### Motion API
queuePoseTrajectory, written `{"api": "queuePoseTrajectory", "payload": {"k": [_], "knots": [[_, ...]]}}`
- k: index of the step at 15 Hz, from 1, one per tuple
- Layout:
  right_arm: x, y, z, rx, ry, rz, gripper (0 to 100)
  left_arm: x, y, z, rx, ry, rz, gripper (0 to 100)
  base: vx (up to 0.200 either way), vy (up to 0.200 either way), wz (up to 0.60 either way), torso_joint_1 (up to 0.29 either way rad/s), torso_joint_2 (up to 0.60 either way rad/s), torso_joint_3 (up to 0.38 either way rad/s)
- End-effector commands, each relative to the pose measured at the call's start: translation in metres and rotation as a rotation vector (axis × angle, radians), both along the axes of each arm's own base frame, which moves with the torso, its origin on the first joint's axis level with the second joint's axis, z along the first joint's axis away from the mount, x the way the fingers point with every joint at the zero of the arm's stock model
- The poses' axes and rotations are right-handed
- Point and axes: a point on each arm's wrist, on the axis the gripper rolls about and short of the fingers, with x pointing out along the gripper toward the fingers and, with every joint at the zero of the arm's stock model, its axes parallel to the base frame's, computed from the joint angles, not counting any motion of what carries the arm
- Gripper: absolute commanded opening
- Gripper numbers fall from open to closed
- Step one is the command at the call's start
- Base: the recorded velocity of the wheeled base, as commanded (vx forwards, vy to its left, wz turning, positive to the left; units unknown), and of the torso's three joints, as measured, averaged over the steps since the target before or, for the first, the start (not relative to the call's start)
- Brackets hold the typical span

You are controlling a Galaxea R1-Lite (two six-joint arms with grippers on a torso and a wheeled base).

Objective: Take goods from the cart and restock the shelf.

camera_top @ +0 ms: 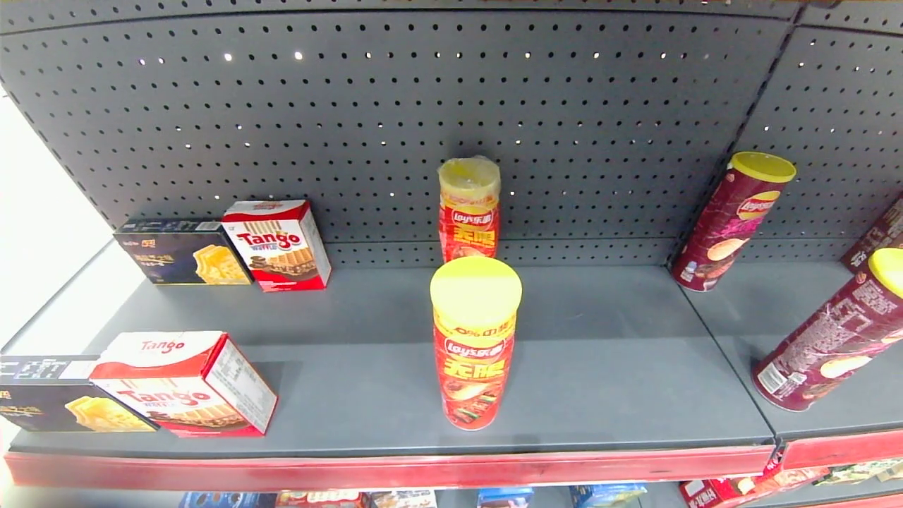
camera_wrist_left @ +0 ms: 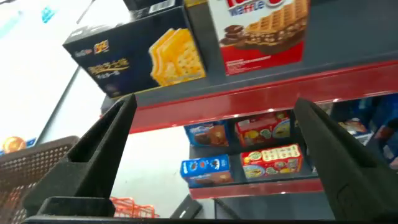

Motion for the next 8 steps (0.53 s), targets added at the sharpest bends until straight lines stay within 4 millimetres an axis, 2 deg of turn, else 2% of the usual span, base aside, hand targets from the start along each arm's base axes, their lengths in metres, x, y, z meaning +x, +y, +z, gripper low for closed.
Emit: {"api": "queuePoseTrajectory", "payload": {"k": [1,2,3,8], "knots": [[-0.0044,0.0004,-0.0023,0.006,-0.053,-0.008,100,-0.0022,-0.0001,-0.0007,0.003,-0.025,-0.018,100,0.000,0.000,0.00,0.000,0.00,0.000],[-0.0049,0.0009,-0.0046,0.004,-0.037,0.033,100,-0.0032,-0.0003,-0.0011,0.003,-0.036,-0.028,100,0.000,0.000,0.00,0.000,0.00,0.000],[-0.0103,0.0014,-0.0103,-0.027,-0.054,0.153,100,-0.0033,-0.0004,-0.0013,0.003,-0.036,-0.029,100,0.000,0.000,0.00,0.000,0.00,0.000],[-0.0100,0.0014,-0.0099,-0.011,-0.064,0.131,100,-0.0034,-0.0006,-0.0009,0.005,-0.038,-0.038,100,0.000,0.000,0.00,0.000,0.00,0.000]]}}
